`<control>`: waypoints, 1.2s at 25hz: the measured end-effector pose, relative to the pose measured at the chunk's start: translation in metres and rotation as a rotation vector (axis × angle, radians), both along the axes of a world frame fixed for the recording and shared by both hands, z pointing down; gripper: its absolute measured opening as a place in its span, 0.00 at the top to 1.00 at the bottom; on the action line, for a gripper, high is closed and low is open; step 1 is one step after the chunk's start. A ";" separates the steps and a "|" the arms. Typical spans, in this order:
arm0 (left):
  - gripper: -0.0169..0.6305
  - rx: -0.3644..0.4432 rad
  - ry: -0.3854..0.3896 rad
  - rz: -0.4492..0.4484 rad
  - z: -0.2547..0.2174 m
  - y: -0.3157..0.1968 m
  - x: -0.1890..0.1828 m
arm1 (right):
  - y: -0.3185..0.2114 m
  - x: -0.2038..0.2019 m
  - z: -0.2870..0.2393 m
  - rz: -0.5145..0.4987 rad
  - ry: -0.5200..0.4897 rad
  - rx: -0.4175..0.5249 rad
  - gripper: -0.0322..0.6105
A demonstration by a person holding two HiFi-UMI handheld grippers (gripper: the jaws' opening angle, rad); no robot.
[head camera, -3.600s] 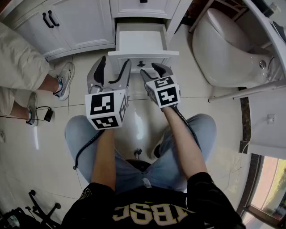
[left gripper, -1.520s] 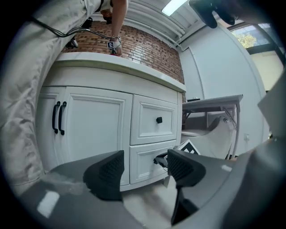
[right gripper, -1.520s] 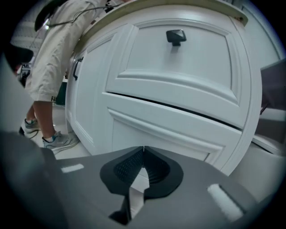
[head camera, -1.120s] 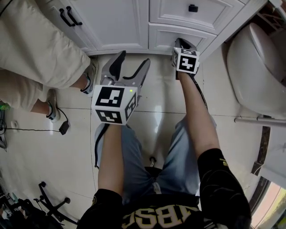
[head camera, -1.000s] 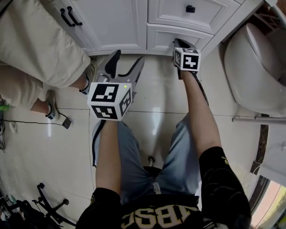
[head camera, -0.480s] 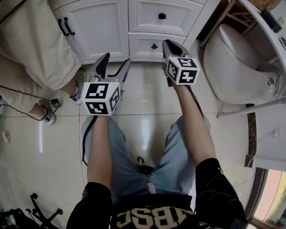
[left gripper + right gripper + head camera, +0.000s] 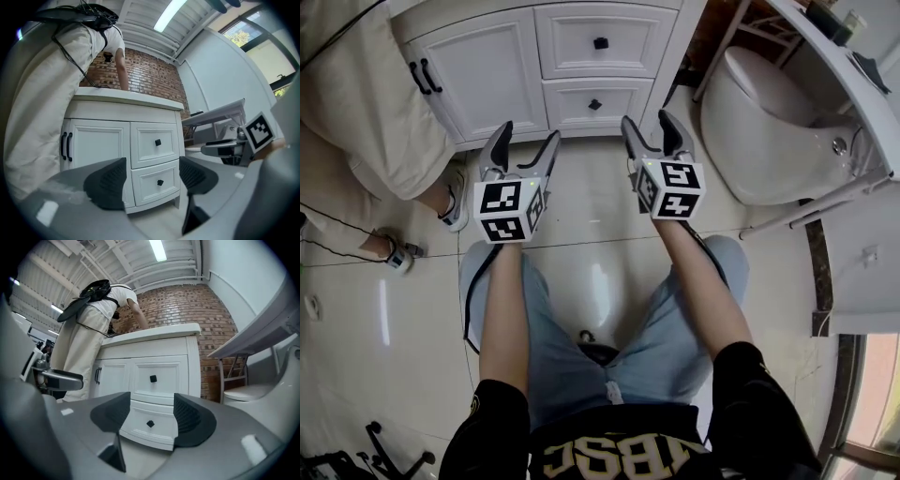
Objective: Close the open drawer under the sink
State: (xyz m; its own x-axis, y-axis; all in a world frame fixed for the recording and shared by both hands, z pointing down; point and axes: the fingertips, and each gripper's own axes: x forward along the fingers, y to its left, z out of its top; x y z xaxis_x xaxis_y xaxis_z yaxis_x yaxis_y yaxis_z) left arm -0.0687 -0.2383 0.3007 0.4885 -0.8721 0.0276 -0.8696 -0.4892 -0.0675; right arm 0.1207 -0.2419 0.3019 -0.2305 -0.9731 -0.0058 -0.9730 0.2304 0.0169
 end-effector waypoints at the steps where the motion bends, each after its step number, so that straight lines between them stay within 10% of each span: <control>1: 0.42 -0.005 0.016 -0.013 0.001 -0.001 -0.001 | 0.008 0.005 0.001 0.022 0.004 -0.004 0.51; 30: 0.45 0.031 0.079 0.022 -0.020 0.018 0.035 | 0.053 0.033 -0.019 0.039 0.092 0.068 0.49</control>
State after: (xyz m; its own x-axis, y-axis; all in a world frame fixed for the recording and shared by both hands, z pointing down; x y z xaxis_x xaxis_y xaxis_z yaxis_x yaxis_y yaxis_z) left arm -0.0337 -0.2204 0.2812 0.5074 -0.8608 -0.0383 -0.8617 -0.5073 -0.0144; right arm 0.1534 -0.1888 0.2829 -0.1947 -0.9794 -0.0532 -0.9749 0.1873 0.1207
